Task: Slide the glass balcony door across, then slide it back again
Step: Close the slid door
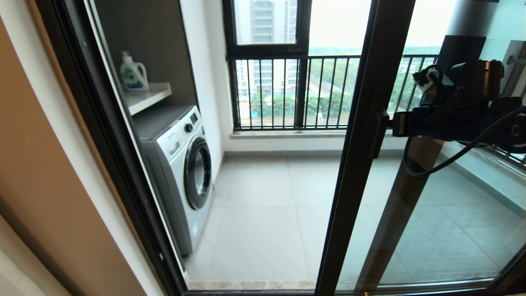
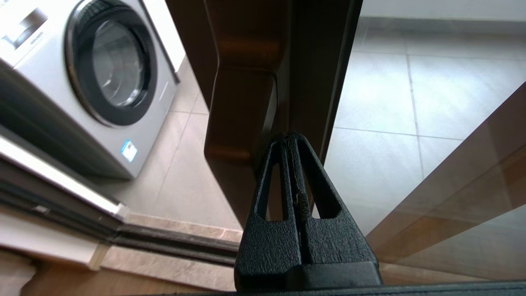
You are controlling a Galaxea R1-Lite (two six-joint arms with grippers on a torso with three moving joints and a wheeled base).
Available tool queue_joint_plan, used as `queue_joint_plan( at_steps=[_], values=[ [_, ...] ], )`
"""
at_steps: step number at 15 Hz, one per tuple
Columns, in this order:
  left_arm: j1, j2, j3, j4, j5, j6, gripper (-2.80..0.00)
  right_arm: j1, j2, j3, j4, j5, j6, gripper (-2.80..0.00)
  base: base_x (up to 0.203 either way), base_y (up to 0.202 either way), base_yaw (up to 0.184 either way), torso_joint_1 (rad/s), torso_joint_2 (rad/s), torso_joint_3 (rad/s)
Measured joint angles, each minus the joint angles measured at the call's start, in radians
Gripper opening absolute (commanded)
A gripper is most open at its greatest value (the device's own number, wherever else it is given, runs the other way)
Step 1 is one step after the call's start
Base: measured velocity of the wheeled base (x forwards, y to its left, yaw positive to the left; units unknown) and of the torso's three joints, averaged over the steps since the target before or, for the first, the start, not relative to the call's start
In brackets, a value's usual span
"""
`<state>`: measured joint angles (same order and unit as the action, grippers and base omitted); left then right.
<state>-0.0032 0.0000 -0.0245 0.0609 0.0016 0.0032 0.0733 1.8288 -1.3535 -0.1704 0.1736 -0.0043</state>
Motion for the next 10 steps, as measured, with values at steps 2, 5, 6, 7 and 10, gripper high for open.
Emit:
queue_joint_plan(
  at_steps=[2, 5, 6, 7, 10],
  values=[
    [0.000, 0.000, 0.000, 0.000, 0.000, 0.000, -2.80, 0.030, 0.015, -0.006, -0.016, -0.033, 0.001, -2.80, 0.000, 0.000, 0.000, 0.000, 0.00, 0.000],
    [0.000, 0.000, 0.000, 0.000, 0.000, 0.000, -2.80, 0.059, 0.025, -0.008, -0.017, -0.036, 0.004, -2.80, 0.000, 0.000, 0.000, 0.000, 0.00, 0.000],
    [0.000, 0.000, 0.000, 0.000, 0.000, 0.000, -2.80, 0.066, 0.028, -0.008, -0.018, -0.037, 0.009, -2.80, 0.000, 0.000, 0.000, 0.000, 0.00, 0.000],
    [0.000, 0.000, 0.000, 0.000, 0.000, 0.000, -2.80, 0.072, 0.029, -0.008, -0.019, -0.036, 0.012, -2.80, 0.000, 0.000, 0.000, 0.000, 0.00, 0.000],
    [0.000, 0.000, 0.000, 0.000, 0.000, 0.000, -2.80, 0.088, 0.031, -0.008, -0.018, -0.033, 0.014, -2.80, 0.000, 0.000, 0.000, 0.000, 0.00, 0.000]
  ],
)
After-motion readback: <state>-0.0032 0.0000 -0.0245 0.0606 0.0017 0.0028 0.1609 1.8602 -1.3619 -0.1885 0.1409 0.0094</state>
